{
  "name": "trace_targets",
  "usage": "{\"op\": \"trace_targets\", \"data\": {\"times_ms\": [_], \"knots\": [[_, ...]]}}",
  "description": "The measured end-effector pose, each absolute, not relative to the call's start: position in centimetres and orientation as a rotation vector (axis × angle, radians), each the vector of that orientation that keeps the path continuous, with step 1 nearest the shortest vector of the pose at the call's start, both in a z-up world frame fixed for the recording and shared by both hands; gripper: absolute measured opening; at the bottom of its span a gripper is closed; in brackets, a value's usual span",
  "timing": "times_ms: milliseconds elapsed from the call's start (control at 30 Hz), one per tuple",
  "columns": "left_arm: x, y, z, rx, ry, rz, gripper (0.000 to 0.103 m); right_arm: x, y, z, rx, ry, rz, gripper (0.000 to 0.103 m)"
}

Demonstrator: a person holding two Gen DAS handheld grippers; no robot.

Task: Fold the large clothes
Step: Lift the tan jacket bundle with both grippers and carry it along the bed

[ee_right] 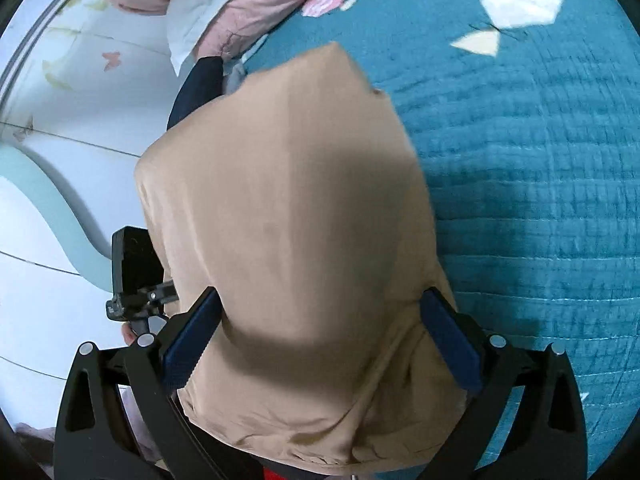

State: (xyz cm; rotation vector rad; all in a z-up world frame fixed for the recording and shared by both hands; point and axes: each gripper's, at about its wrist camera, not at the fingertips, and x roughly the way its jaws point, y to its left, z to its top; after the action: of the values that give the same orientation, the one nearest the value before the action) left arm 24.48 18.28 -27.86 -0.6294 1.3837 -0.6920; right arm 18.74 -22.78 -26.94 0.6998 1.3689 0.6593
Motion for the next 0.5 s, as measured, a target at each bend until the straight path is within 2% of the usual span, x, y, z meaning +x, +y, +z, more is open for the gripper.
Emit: {"op": "trace_targets", "data": {"times_ms": [233, 400, 433, 467, 500], "knots": [[23.7, 16.5, -27.8, -0.605, 1.374, -0.741, 0.098, 19.5, -21.7, -28.8, 0.821, 1.308, 0.71, 0.097], [23.5, 15.9, -28.0, -0.653, 1.335, -0.784, 0.097, 19.3, -19.6, -28.4, 0.791, 1.28, 0.762, 0.097], [23.3, 15.7, -28.1, -0.683, 1.321, -0.795, 0.094, 19.2, -19.7, -28.4, 0.809, 1.27, 0.768, 0.097], [23.1, 15.5, -28.0, -0.702, 1.31, -0.801, 0.084, 19.0, -20.0, -28.5, 0.828, 1.255, 0.768, 0.097], [23.0, 15.4, -27.9, -0.714, 1.302, -0.807, 0.08, 18.6, -20.3, -28.5, 0.862, 1.227, 0.773, 0.096]]}}
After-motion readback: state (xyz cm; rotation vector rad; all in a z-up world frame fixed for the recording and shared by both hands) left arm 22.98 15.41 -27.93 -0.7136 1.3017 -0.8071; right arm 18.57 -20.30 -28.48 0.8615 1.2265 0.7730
